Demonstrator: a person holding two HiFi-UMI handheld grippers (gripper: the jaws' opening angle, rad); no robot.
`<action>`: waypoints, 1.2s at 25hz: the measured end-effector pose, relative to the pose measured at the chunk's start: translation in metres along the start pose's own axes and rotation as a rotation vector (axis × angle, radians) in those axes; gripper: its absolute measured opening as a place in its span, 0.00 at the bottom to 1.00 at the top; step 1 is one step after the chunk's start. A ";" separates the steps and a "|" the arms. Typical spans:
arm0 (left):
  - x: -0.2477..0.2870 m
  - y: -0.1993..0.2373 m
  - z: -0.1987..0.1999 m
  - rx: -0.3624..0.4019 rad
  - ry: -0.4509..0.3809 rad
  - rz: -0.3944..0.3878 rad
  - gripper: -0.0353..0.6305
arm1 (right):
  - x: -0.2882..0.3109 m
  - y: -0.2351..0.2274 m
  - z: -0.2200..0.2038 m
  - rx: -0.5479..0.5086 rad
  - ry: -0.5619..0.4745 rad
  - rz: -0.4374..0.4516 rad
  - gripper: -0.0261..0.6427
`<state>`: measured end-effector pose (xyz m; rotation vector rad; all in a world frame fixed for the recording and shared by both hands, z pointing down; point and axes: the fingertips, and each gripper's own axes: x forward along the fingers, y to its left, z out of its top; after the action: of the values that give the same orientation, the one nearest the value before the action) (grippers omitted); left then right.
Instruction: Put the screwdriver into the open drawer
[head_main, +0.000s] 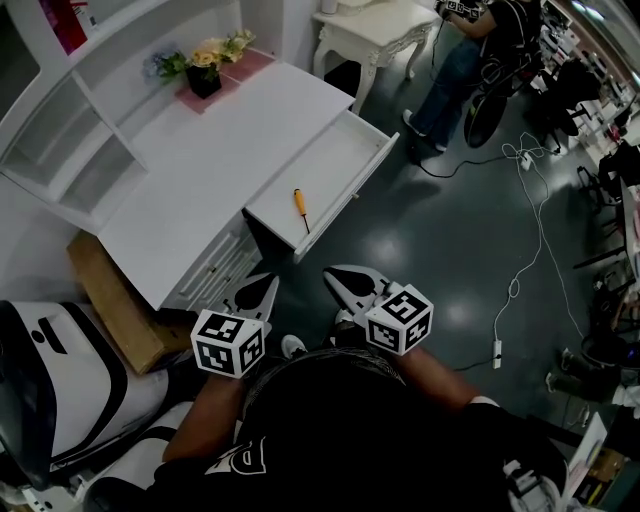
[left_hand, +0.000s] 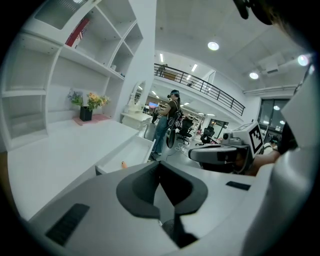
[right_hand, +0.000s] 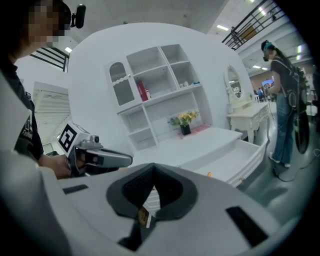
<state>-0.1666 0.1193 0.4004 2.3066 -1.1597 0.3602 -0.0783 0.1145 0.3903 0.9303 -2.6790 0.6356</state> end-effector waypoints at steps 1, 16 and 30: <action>-0.001 -0.001 0.000 0.004 0.000 -0.002 0.08 | -0.001 0.001 0.000 0.001 -0.002 0.000 0.05; -0.003 -0.012 0.000 0.028 -0.008 -0.015 0.08 | -0.007 0.004 -0.003 0.001 -0.014 -0.007 0.05; -0.003 -0.013 0.002 0.038 -0.013 -0.016 0.08 | -0.011 0.002 -0.002 0.001 -0.017 -0.021 0.05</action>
<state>-0.1581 0.1266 0.3928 2.3529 -1.1491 0.3653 -0.0708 0.1228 0.3876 0.9672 -2.6800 0.6269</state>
